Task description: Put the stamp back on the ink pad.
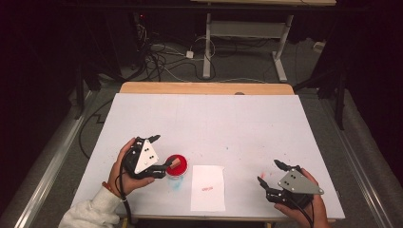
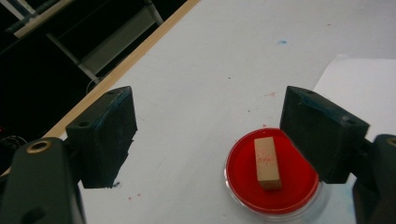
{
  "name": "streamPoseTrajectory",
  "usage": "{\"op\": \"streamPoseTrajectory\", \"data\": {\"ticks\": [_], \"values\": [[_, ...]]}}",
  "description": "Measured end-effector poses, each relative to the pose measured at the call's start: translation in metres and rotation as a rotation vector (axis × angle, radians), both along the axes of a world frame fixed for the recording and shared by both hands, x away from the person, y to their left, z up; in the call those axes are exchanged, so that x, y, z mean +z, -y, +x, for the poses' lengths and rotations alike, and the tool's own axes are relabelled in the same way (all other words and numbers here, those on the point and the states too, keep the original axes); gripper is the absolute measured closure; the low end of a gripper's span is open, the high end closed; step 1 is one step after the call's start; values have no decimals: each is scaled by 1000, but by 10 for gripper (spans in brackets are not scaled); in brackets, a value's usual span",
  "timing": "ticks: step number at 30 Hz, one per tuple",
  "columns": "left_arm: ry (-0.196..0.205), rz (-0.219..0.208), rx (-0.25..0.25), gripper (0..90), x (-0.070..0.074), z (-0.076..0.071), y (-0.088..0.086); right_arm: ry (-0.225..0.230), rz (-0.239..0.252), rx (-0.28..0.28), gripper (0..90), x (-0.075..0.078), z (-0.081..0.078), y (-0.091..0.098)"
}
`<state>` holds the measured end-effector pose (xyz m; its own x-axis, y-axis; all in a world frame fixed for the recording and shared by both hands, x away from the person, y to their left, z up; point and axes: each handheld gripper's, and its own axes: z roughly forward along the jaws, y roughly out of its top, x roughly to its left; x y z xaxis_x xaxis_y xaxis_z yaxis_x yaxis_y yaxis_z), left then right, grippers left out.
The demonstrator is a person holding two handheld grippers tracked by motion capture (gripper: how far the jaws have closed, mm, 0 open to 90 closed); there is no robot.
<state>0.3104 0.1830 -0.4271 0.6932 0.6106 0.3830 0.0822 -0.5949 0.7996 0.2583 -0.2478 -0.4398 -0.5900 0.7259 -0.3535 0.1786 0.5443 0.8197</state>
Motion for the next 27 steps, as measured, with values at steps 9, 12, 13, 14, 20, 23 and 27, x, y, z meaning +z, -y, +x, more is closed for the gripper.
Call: {"op": "streamPoseTrajectory", "data": {"ticks": [9,12,13,14,20,23,27], "values": [[-24,11,29,180,-17,-6,-17,1,7,-16,270,0,-1,2],[-32,17,43,179,-23,-8,-23,3,9,-22,270,0,0,3],[-38,20,47,178,-25,-9,-25,3,9,-23,268,-1,0,3],[-45,23,53,177,-27,-9,-27,5,8,-24,267,-1,0,3],[-75,18,84,176,-38,-14,-42,-3,8,-30,264,-3,2,3],[-93,22,96,176,-44,-18,-50,-6,11,-33,261,-3,3,4],[-125,28,102,176,-52,-23,-56,-6,10,-36,260,-5,4,5]]}}
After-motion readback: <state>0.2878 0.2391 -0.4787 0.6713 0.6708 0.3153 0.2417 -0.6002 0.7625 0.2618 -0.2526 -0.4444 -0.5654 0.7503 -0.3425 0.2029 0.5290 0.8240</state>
